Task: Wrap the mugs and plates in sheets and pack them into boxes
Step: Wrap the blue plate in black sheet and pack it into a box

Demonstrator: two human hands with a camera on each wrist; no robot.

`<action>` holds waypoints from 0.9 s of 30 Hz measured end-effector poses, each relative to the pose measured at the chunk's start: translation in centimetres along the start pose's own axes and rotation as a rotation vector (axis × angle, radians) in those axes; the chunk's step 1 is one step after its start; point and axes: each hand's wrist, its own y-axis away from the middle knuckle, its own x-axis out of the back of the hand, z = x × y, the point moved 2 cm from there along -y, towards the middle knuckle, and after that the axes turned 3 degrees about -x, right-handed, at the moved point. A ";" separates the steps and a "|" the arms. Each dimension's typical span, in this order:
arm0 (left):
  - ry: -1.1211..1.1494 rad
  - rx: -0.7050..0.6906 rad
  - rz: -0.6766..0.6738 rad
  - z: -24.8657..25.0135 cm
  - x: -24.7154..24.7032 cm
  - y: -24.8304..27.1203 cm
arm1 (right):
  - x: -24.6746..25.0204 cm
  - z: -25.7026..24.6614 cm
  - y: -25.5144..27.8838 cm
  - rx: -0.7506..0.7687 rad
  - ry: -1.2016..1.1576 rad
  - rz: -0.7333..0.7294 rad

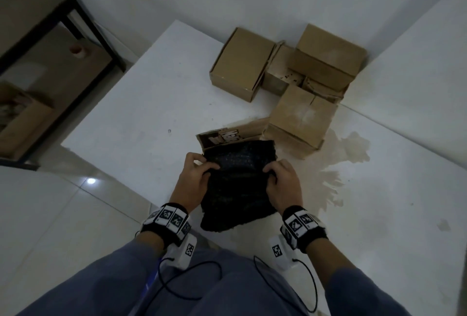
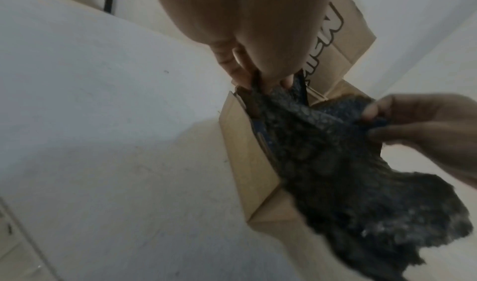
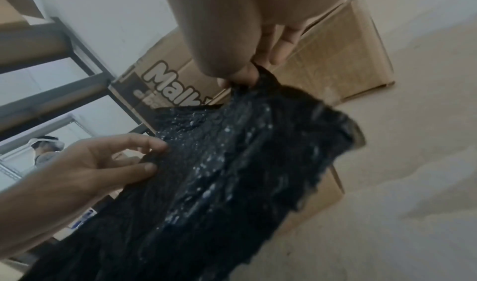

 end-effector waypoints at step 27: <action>-0.360 -0.125 0.036 4.5 -1.8 2.1 | 1.9 -0.2 -4.1 0.227 0.440 -0.212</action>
